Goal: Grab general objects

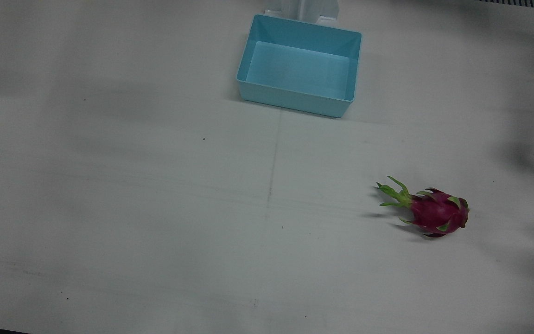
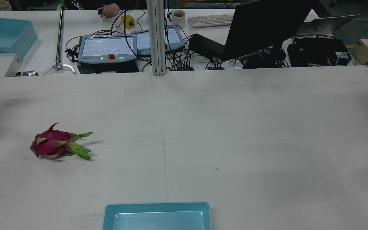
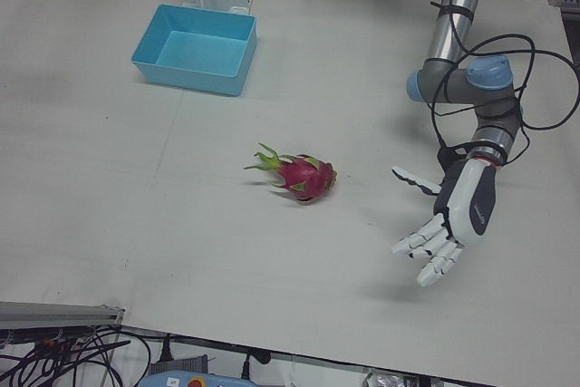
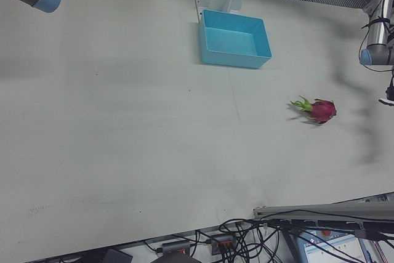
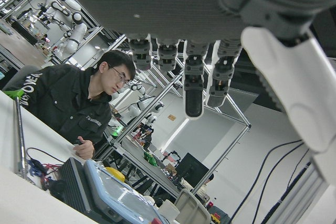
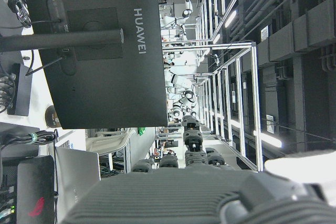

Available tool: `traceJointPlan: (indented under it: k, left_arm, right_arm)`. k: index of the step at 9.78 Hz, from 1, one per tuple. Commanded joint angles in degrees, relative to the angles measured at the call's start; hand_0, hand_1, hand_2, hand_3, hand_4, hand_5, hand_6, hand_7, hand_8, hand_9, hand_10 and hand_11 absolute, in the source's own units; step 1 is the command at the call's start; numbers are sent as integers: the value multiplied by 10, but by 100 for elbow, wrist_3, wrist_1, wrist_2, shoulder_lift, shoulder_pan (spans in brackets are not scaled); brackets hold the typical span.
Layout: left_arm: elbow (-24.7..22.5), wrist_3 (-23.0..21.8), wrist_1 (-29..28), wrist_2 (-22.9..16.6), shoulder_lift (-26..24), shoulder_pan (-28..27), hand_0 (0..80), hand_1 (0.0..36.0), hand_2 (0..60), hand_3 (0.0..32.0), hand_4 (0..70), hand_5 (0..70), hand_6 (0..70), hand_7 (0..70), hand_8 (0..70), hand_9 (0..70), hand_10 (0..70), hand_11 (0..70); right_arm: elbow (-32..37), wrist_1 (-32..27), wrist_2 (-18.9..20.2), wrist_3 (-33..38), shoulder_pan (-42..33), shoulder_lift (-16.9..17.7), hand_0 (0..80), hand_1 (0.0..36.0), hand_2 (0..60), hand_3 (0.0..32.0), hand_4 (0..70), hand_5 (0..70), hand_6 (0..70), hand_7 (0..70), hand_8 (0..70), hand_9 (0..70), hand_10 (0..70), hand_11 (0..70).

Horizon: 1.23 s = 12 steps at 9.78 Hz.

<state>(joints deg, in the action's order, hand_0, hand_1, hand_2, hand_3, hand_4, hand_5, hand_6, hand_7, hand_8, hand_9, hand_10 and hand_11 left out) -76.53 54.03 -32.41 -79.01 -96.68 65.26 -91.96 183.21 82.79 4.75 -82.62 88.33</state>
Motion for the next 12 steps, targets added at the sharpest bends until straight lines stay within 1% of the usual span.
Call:
traceJointPlan:
  k: [1, 2, 3, 4, 5, 6, 7, 8, 9, 11, 12]
  left_arm:
    - [-1064, 405, 980, -735, -114, -154, 496, 120, 76, 0, 261, 104, 246, 420, 108, 70, 71, 112]
    - [-1100, 554, 1043, -938, -132, -154, 500, 130, 89, 0, 257, 106, 245, 422, 105, 70, 74, 118]
    - [-1101, 686, 1052, -1236, -132, -146, 500, 139, 112, 0, 245, 102, 232, 417, 99, 69, 73, 117]
    - [-1135, 879, 1139, -1439, -132, -146, 508, 167, 152, 0, 218, 89, 193, 390, 54, 64, 60, 102]
    - [-1318, 1238, 1506, -1554, -123, -146, 514, 186, 173, 0, 182, 71, 157, 361, 23, 58, 32, 64]
    - [-1686, 1781, 2066, -1677, -97, -146, 512, 190, 161, 0, 141, 57, 113, 321, 12, 50, 0, 1]
    - [-1855, 2073, 2341, -1774, -79, -137, 505, 186, 144, 0, 95, 35, 66, 271, 3, 40, 0, 0]
    - [-1856, 2198, 2466, -1854, -97, -154, 496, 176, 113, 0, 18, 9, 11, 209, 1, 27, 0, 0]
    - [-1865, 2373, 2589, -1854, -88, -172, 487, 161, 91, 0, 0, 0, 0, 179, 4, 21, 0, 0]
    - [-1865, 2908, 3045, -1942, -114, -460, 493, 175, 102, 0, 0, 0, 0, 173, 0, 20, 0, 0]
    - [-1865, 3190, 3204, -1942, -123, -558, 498, 186, 121, 14, 0, 0, 0, 173, 2, 20, 0, 0]
  right_arm:
    - [2, -5, 0, 0, 0, 0, 0, 0, 0, 0, 0, 0, 0, 0, 0, 0, 0, 0]
    - [2, 4, 0, 0, 0, 0, 0, 0, 0, 0, 0, 0, 0, 0, 0, 0, 0, 0]
    - [2, 4, 0, 0, 0, 0, 0, 0, 0, 0, 0, 0, 0, 0, 0, 0, 0, 0]
    - [2, 4, 0, 0, 0, 0, 0, 0, 0, 0, 0, 0, 0, 0, 0, 0, 0, 0]
    - [2, 4, 0, 0, 0, 0, 0, 0, 0, 0, 0, 0, 0, 0, 0, 0, 0, 0]
    - [-7, 4, 0, 0, 0, 0, 0, 0, 0, 0, 0, 0, 0, 0, 0, 0, 0, 0]
    - [2, 4, 0, 0, 0, 0, 0, 0, 0, 0, 0, 0, 0, 0, 0, 0, 0, 0]
    - [-7, 4, 0, 0, 0, 0, 0, 0, 0, 0, 0, 0, 0, 0, 0, 0, 0, 0]
    - [-7, 4, 0, 0, 0, 0, 0, 0, 0, 0, 0, 0, 0, 0, 0, 0, 0, 0]
    - [-7, 4, 0, 0, 0, 0, 0, 0, 0, 0, 0, 0, 0, 0, 0, 0, 0, 0]
    - [-7, 4, 0, 0, 0, 0, 0, 0, 0, 0, 0, 0, 0, 0, 0, 0, 0, 0]
